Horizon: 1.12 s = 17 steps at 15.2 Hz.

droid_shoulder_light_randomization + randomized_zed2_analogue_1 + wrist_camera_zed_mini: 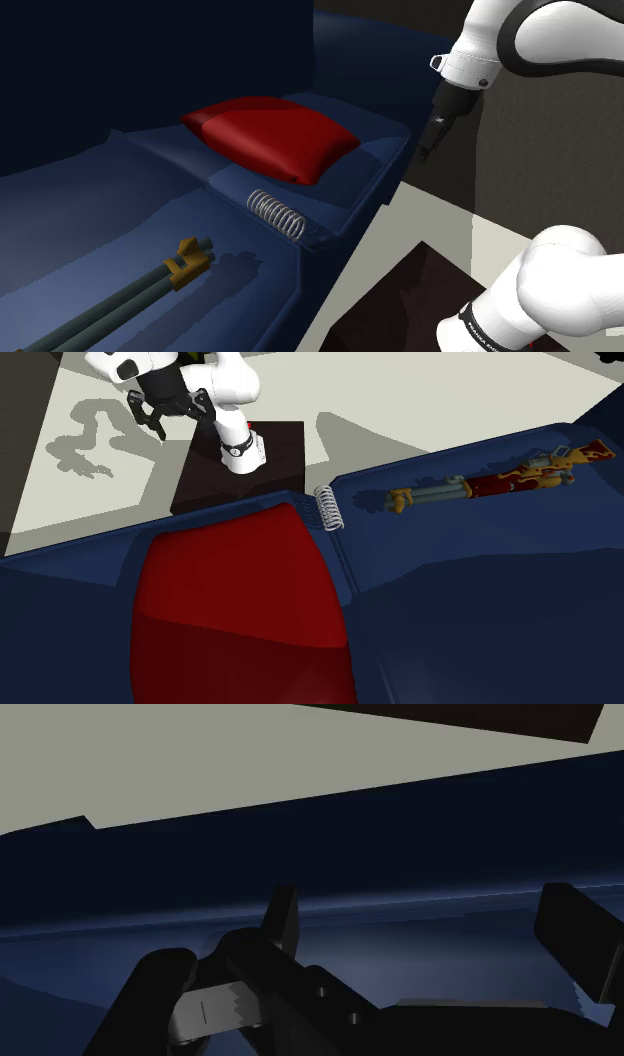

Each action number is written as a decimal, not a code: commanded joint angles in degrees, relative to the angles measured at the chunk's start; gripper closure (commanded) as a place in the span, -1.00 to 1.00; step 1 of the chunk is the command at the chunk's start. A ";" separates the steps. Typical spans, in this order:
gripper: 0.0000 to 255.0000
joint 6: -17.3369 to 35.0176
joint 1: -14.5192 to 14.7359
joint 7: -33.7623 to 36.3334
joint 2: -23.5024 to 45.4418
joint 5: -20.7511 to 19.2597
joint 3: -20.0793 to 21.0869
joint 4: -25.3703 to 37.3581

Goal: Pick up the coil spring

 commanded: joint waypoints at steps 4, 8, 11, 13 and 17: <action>-1.00 2.47 1.27 4.17 2.21 2.30 3.78 0.12; -1.00 5.91 2.66 9.69 6.18 4.78 8.80 1.27; -1.00 8.49 3.37 13.84 9.86 6.06 12.58 2.87; -1.00 10.17 3.66 16.64 12.61 6.57 15.10 4.30; -1.00 13.28 3.85 22.47 18.80 6.55 20.17 7.98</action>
